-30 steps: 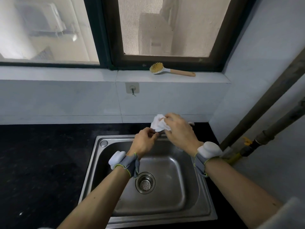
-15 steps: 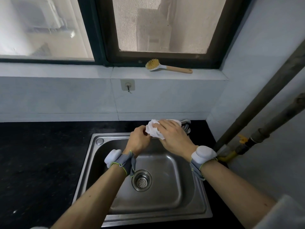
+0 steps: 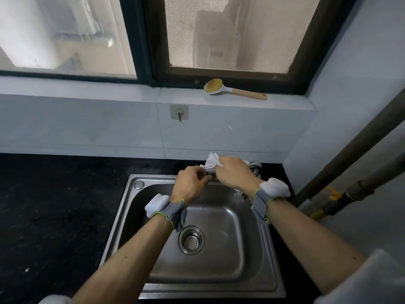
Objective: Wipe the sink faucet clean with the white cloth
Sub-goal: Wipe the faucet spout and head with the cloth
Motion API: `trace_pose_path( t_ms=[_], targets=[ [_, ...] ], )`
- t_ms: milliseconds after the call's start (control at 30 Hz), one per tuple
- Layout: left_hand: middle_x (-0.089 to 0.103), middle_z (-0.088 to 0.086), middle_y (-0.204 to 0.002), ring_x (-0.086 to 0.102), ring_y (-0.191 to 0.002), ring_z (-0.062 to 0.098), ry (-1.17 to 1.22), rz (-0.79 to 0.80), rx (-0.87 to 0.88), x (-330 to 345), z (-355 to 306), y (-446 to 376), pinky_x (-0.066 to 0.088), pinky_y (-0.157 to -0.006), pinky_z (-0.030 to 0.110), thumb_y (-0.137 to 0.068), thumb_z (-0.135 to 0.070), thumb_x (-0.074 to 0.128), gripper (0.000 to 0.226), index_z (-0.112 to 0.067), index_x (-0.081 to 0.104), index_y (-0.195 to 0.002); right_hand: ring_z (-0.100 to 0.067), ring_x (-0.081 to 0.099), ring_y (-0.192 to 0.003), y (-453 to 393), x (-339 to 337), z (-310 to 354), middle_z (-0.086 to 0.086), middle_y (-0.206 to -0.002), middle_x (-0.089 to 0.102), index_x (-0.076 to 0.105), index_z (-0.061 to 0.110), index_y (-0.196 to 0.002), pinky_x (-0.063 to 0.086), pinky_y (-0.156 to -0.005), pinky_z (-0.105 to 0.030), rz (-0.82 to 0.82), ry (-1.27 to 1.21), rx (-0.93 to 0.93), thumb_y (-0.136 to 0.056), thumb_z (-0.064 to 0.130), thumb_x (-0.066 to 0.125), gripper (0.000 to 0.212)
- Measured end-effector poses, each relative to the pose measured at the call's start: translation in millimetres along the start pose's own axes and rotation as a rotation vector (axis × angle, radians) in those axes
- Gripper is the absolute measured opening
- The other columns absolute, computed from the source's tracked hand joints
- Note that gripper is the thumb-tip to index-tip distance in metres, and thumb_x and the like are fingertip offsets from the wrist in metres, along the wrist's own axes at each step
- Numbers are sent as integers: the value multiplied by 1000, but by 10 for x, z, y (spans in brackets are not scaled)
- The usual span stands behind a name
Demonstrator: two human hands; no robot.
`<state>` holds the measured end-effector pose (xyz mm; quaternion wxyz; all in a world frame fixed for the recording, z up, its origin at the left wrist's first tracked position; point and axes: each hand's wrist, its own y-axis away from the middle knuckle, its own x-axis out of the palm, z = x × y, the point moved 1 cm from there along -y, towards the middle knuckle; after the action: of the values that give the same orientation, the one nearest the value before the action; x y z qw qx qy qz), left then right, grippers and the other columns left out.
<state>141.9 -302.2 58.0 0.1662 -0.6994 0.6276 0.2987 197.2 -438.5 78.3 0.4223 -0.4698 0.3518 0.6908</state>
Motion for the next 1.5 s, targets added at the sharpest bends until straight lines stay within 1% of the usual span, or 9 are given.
trace_pose_path(
  t_ms=[133,267,433,600,667,800,933,1167,1500],
  targets=[
    [76,7,-101,70,-93,21,-24,-13,4,2,0,-19,55,-85,34,-88,-33,70,27,-12,74,-104,-37,58,-105,4,11,60,-17,-113,67,50,21,-87,41,-81,-37,33,-68,16,-90,27,39,12],
    [76,8,-101,70,-96,24,-10,-15,-20,-6,8,-24,53,-83,30,-88,-32,69,27,-11,74,-104,-36,57,-101,74,84,61,-16,-108,67,51,18,-86,37,-80,-35,-41,-139,-43,-86,33,36,21],
    [76,9,-99,69,-95,24,-8,-2,-34,-6,8,-38,53,-82,31,-87,-37,69,30,-10,73,-101,-34,54,-103,145,132,-10,-19,-110,63,58,2,-105,35,-90,-36,-87,-68,-135,-82,31,34,44],
    [75,7,-102,69,-97,22,2,-5,-47,-25,5,-30,52,-82,28,-86,-36,71,31,-12,73,-104,-33,56,-95,100,115,-151,-13,-97,64,43,18,-85,31,-79,-32,-74,-45,-159,-87,27,41,10],
    [75,5,-106,69,-100,20,5,-13,-46,-23,2,-21,53,-87,29,-87,-36,70,32,-13,73,-108,-33,56,-94,102,111,-168,-14,-97,64,40,19,-84,32,-79,-32,-88,-57,-146,-88,26,41,8],
    [76,3,-106,69,-97,17,5,-9,-49,-19,1,-12,54,-87,29,-87,-37,70,30,-16,74,-109,-34,57,-97,88,92,-226,-15,-102,67,54,11,-92,37,-83,-35,-121,-18,-125,-86,30,37,25],
    [76,2,-104,69,-96,17,-16,-3,-54,-31,1,-6,55,-88,31,-87,-39,69,30,-18,75,-107,-35,57,-97,69,94,-332,-15,-101,67,53,11,-90,38,-83,-36,-153,-29,-49,-91,26,41,19],
    [76,0,-100,70,-94,18,-47,-26,-48,-23,-5,25,57,-86,36,-85,-42,70,28,-22,75,-103,-39,58,-97,13,95,-241,-22,-101,68,58,9,-89,40,-83,-40,-183,-146,102,-84,34,31,37],
    [77,4,-98,71,-95,24,-76,-17,-18,-8,-6,3,57,-86,42,-82,-41,71,25,-22,76,-98,-36,56,-100,66,148,-102,-19,-106,66,60,6,-98,36,-87,-37,-132,-116,51,-80,37,26,49]
  ],
)
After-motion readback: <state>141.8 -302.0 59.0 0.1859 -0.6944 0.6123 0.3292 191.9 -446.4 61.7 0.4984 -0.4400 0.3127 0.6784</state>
